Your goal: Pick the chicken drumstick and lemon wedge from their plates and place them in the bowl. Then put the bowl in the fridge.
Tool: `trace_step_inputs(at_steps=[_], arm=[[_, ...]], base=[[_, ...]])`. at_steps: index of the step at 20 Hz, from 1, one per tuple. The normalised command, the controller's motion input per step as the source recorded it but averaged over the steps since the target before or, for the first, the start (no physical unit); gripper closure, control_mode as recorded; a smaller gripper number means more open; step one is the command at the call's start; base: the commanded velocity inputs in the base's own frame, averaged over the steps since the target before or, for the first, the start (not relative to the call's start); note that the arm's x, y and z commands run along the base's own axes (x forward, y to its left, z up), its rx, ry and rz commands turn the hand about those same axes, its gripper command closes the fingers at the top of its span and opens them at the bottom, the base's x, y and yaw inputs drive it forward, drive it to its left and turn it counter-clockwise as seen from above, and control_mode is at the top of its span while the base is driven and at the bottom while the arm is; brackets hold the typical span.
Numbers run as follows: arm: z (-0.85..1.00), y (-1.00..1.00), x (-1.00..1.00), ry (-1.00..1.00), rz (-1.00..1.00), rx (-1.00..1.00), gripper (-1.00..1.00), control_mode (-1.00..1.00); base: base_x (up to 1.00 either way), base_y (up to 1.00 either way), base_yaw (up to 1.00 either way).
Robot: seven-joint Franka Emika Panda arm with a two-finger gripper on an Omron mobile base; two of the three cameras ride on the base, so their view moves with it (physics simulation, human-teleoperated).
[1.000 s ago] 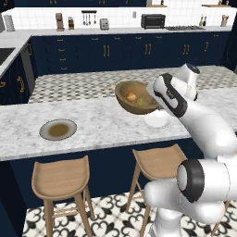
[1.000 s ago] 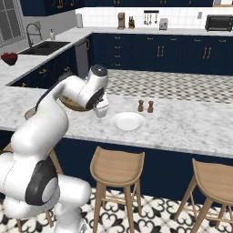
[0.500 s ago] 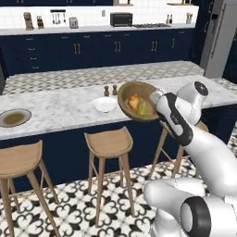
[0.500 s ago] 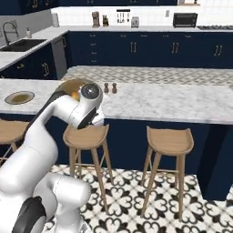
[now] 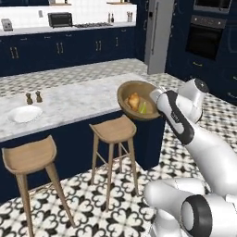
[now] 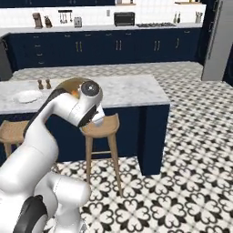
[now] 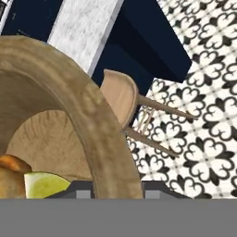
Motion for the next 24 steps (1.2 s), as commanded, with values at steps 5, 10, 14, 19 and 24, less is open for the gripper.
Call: trace_step_inputs(at_steps=[5,10,14,19,24], arm=[[0.00,0.00,0.00,0.00,0.00,0.00,1.00,1.00],[0.00,0.00,0.00,0.00,0.00,0.00,1.00,1.00],[0.00,0.00,0.00,0.00,0.00,0.00,1.00,1.00],[0.00,0.00,0.00,0.00,0.00,0.00,1.00,1.00],[0.00,0.00,0.00,0.00,0.00,0.00,1.00,1.00]], base=[[0.75,-1.00,-0.31],[1.00,-1.00,-0.14],[1.00,-1.00,-0.02],[1.00,-1.00,-0.06],[1.00,-0.95,0.00]])
